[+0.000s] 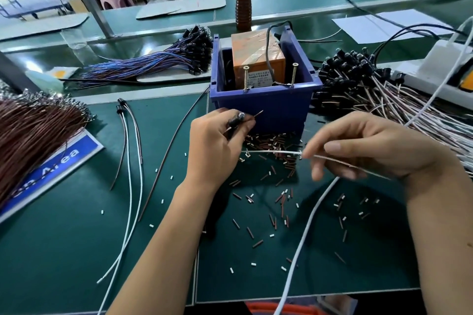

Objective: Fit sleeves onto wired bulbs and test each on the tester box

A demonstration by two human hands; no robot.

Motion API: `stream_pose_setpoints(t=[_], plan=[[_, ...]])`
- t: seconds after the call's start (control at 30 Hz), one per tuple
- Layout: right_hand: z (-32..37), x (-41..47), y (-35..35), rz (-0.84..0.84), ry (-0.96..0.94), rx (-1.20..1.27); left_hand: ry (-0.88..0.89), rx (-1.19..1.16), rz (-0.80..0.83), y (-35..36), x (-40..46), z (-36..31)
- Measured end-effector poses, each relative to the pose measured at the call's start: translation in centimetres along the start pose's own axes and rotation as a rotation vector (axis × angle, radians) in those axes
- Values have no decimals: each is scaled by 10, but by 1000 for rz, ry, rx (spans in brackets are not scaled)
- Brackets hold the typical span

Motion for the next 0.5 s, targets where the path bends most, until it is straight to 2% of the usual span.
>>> stream_pose_setpoints(t=[0.1,0.2,0.3,0.4,0.5], plan=[[5,0,5,41,-219,219,-6,-33,11,1,0,0],[4,12,12,-69,-314,230,-78,-143,-29,2,-2,-5],[5,27,25,-186,-203,237,-248,-509,-65,1,1,-13],[1,39,40,-169,-17,167,-356,-863,76,-2,5,-23],[0,46,52,-128,48,67,-457,-958,196,-1,4,-26]])
Point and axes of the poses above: each hand's wrist, its own x-axis towards the middle knuckle, its own y-axis out of the palm, z = x × y, the point moved 2 cm from there along x, towards the middle knuckle, and after that the axes turned 10 degrees about -x, right-handed, at the moved point
